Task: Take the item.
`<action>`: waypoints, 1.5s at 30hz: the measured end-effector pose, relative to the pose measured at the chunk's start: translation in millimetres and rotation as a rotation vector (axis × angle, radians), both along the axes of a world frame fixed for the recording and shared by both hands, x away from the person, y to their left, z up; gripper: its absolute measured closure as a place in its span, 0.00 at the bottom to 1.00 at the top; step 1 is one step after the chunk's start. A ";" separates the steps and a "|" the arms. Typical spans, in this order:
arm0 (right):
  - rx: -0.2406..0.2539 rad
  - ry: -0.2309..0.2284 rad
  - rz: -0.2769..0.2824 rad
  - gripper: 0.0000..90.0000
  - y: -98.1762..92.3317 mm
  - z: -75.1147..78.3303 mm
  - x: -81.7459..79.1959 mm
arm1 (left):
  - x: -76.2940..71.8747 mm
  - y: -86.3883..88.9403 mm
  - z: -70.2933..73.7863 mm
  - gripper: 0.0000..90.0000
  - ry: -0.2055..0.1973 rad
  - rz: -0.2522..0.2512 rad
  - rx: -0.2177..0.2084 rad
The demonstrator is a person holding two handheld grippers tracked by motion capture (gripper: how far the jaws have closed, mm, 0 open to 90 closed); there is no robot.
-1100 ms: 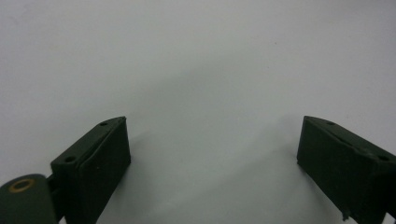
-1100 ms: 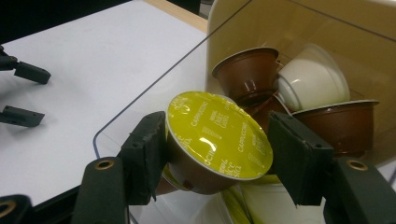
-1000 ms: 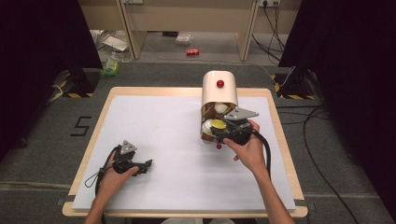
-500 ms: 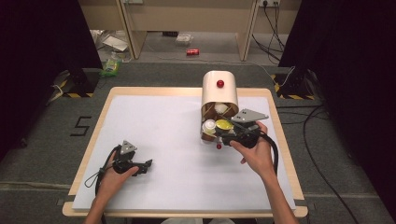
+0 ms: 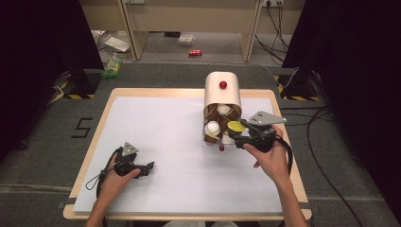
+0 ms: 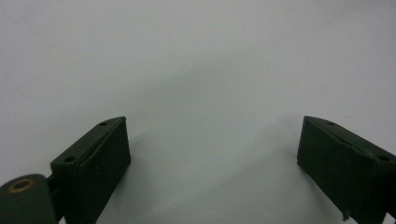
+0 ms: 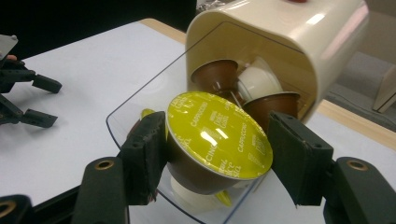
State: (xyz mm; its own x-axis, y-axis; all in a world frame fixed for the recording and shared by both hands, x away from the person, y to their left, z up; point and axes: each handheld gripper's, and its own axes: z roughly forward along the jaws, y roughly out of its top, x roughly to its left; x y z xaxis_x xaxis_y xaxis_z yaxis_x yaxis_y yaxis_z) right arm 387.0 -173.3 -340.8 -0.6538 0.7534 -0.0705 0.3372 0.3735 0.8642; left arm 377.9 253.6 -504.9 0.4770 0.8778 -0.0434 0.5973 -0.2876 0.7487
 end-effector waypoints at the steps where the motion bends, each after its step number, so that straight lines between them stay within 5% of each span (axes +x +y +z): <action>1: -0.001 -0.002 -0.003 0.44 -2.3 0.6 -0.9 | 0.0 0.0 0.0 0.10 0.000 0.000 0.000; 8: -0.005 -0.012 -0.043 0.44 -19.0 2.9 -5.9 | 0.0 -0.1 0.0 0.10 0.000 0.000 0.000; 23: -0.030 0.035 -0.144 0.44 -57.1 -25.5 2.9 | 0.0 0.0 0.0 0.10 0.000 0.000 0.001; 45: -0.076 0.112 -0.187 0.44 -68.1 -71.8 22.4 | 0.1 0.3 0.1 0.10 0.001 -0.003 0.002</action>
